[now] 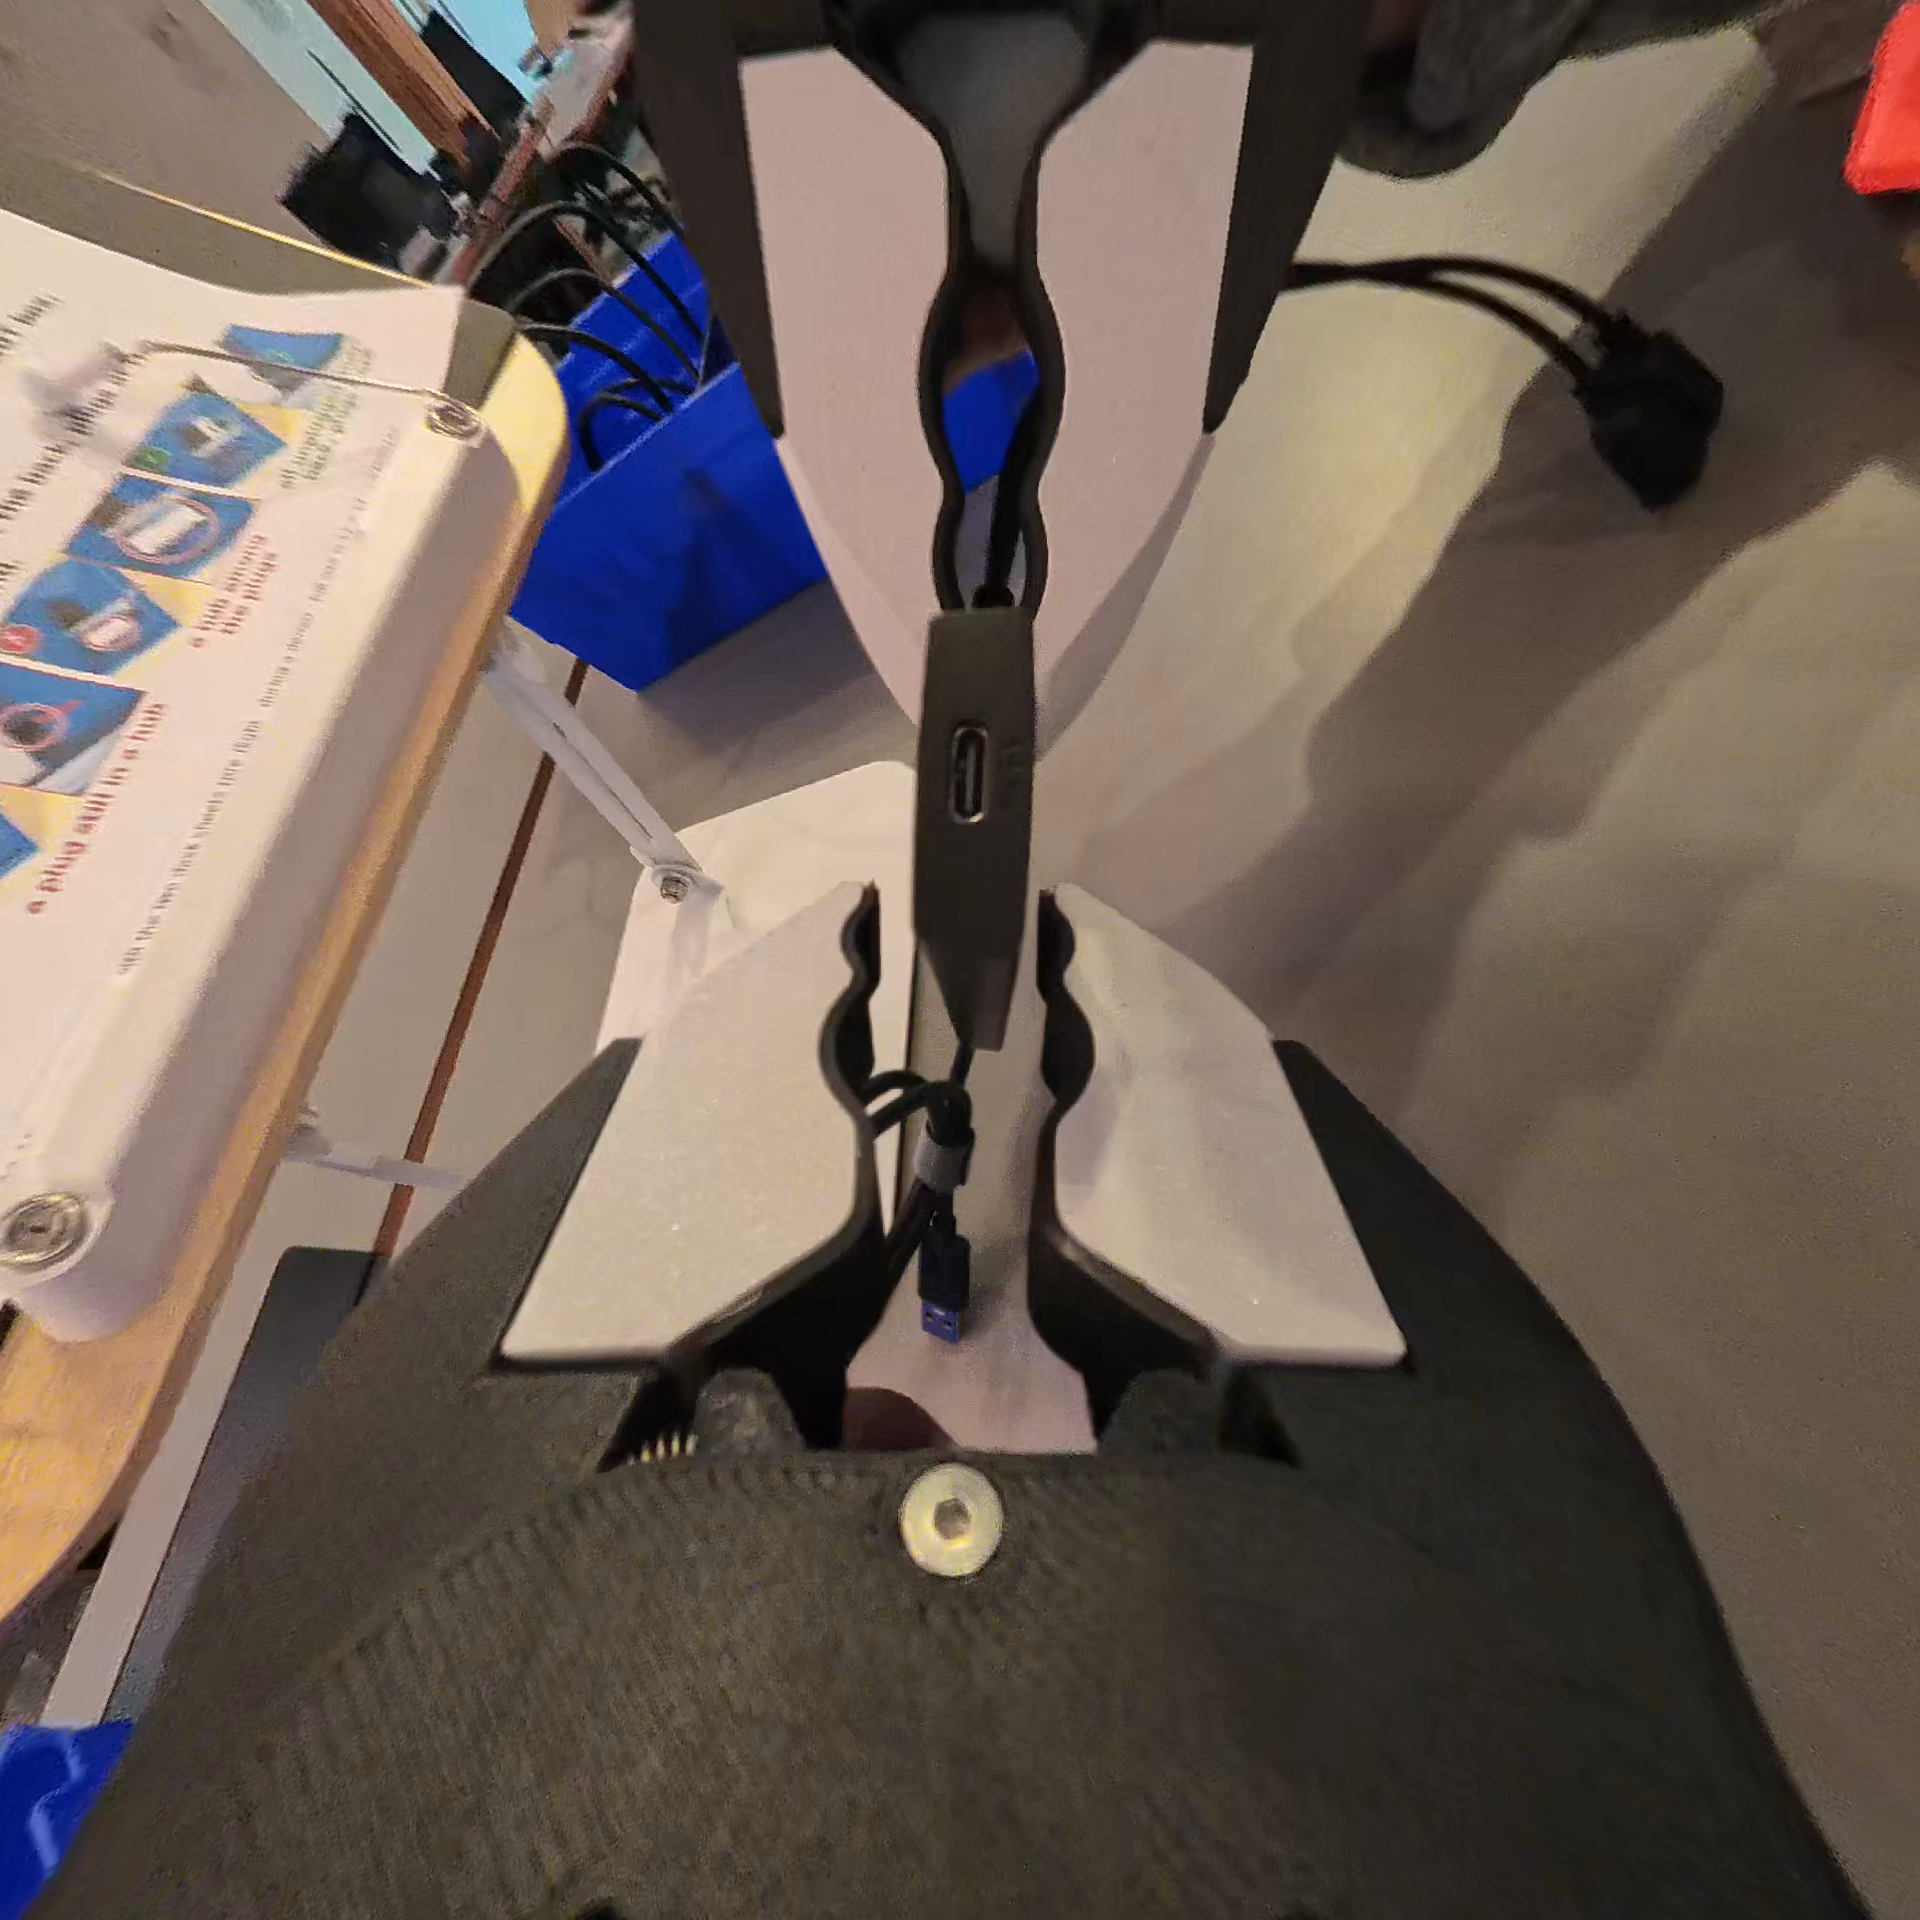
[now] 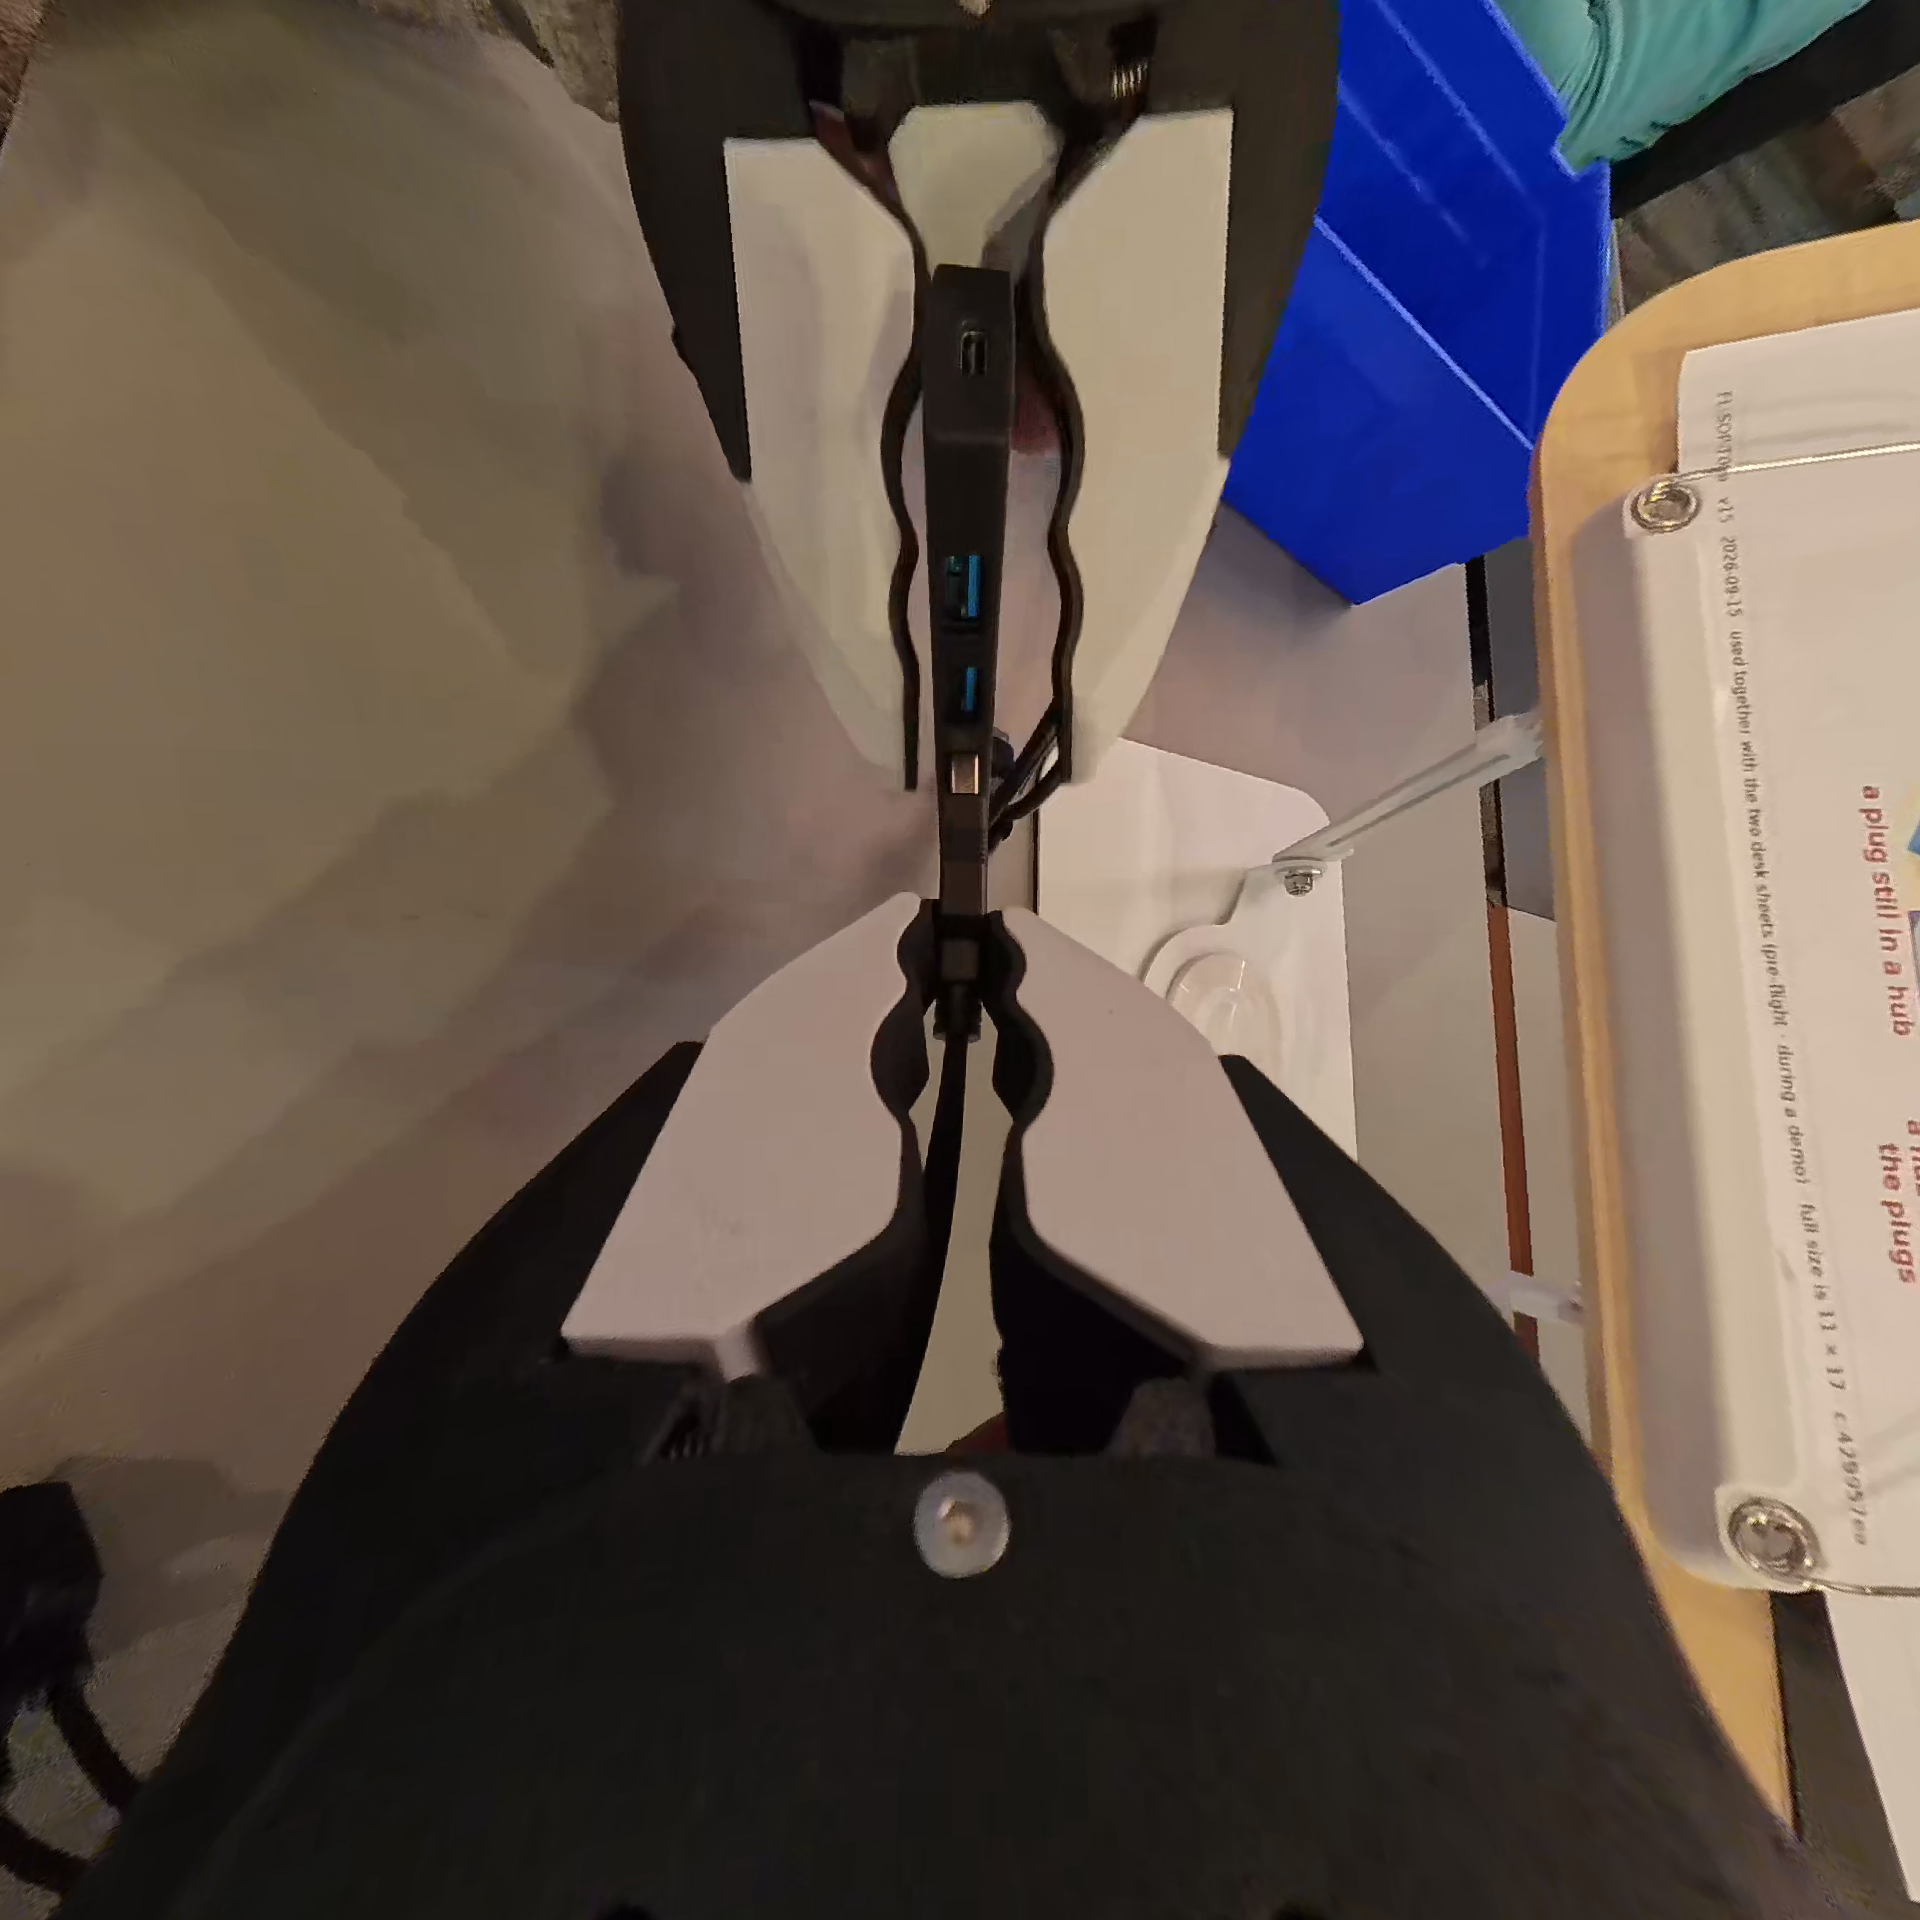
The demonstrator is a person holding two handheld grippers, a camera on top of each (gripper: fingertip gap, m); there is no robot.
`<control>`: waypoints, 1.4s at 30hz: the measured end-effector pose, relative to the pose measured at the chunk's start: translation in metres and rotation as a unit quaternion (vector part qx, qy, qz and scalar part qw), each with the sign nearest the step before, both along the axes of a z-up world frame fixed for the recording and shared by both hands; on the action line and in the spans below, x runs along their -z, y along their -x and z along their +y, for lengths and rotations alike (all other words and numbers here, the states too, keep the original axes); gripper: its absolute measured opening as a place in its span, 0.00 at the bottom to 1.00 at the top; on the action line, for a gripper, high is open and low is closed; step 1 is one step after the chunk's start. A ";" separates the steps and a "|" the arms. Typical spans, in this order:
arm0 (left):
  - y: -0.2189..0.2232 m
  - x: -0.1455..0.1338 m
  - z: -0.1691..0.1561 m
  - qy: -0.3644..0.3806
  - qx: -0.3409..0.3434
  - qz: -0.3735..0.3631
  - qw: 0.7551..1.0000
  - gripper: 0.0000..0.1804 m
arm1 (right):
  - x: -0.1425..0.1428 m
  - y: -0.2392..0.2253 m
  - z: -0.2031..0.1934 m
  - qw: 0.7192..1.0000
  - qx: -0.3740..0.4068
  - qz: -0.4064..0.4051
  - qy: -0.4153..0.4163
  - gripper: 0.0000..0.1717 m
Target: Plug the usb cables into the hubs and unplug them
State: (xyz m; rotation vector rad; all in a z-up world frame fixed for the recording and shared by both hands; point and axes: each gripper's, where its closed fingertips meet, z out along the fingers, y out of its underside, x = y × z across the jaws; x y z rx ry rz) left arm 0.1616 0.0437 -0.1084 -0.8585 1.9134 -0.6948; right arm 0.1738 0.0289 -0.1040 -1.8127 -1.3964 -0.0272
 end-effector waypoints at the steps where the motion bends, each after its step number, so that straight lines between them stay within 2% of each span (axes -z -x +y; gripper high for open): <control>1: 0.001 -0.005 0.001 -0.001 -0.001 -0.010 1.000 0.14 | -0.001 -0.001 0.000 1.000 0.001 0.006 -0.001 0.05; 6: 0.004 -0.021 -0.005 0.020 0.011 -0.059 0.998 0.08 | -0.011 -0.003 -0.004 0.998 -0.002 0.058 0.002 0.05; 9: 0.005 -0.024 -0.011 0.054 0.032 -0.061 0.996 0.06 | -0.014 -0.002 -0.007 0.998 -0.009 0.066 0.001 0.05; 16: 0.006 -0.019 -0.016 0.032 0.040 -0.033 0.998 0.05 | -0.010 -0.002 -0.012 0.999 -0.006 0.034 0.014 0.05; 21: 0.002 -0.011 -0.017 -0.005 0.034 0.010 0.999 0.05 | -0.003 -0.003 -0.010 1.000 0.002 -0.027 0.014 0.04; 25: 0.000 -0.008 -0.011 -0.020 0.026 0.018 0.999 0.05 | 0.000 -0.004 -0.005 0.999 0.008 -0.036 0.011 0.04; 30: 0.002 -0.011 -0.002 -0.027 0.010 0.001 1.000 0.06 | -0.003 -0.003 0.004 1.000 0.015 -0.007 -0.005 0.05; 33: 0.001 -0.016 0.005 -0.013 -0.005 -0.018 1.000 0.06 | -0.008 -0.009 0.007 1.000 0.031 0.000 -0.001 0.12; 36: 0.004 -0.020 0.010 0.013 -0.010 -0.030 0.999 0.06 | -0.017 -0.016 0.004 0.999 0.038 0.038 -0.004 0.11; 42: 0.003 -0.016 0.007 0.022 -0.005 -0.022 1.000 0.06 | -0.013 -0.024 -0.004 0.997 0.058 0.060 -0.004 0.17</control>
